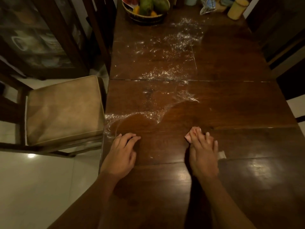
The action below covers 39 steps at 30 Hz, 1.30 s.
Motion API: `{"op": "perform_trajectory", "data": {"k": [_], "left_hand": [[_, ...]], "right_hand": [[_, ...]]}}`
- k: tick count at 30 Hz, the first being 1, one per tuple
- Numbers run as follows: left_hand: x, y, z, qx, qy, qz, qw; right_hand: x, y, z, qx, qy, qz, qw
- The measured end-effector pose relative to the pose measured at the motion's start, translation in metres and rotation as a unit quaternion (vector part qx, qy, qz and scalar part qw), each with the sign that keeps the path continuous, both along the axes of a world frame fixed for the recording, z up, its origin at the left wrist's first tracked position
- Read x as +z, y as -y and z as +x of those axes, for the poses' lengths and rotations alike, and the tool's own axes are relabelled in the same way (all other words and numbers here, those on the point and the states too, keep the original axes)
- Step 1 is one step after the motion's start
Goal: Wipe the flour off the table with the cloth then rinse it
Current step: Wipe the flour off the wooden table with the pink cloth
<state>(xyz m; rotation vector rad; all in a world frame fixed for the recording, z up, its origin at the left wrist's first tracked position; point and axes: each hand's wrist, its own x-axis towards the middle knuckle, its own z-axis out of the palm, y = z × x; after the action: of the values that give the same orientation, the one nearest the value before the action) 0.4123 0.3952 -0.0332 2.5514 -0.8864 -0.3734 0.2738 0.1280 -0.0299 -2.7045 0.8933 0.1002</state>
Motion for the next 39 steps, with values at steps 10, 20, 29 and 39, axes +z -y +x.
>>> {"op": "perform_trajectory", "data": {"k": [10,20,29,39], "left_hand": [[0.001,-0.001,-0.001,0.002,-0.032,-0.009,0.999],[0.011,-0.074,0.019,-0.142,-0.019,-0.024,0.989],[0.019,-0.156,0.082,-0.048,-0.045,-0.080,0.995],[0.003,-0.178,0.109,-0.038,-0.081,-0.085,0.992]], "right_hand": [[0.009,-0.069,-0.004,0.353,-0.028,0.076,0.932],[0.001,-0.158,0.107,0.010,0.004,0.029,1.000],[-0.003,-0.162,0.100,0.257,-0.038,0.019,0.966],[-0.004,-0.226,0.142,0.253,-0.001,0.032,0.967]]}}
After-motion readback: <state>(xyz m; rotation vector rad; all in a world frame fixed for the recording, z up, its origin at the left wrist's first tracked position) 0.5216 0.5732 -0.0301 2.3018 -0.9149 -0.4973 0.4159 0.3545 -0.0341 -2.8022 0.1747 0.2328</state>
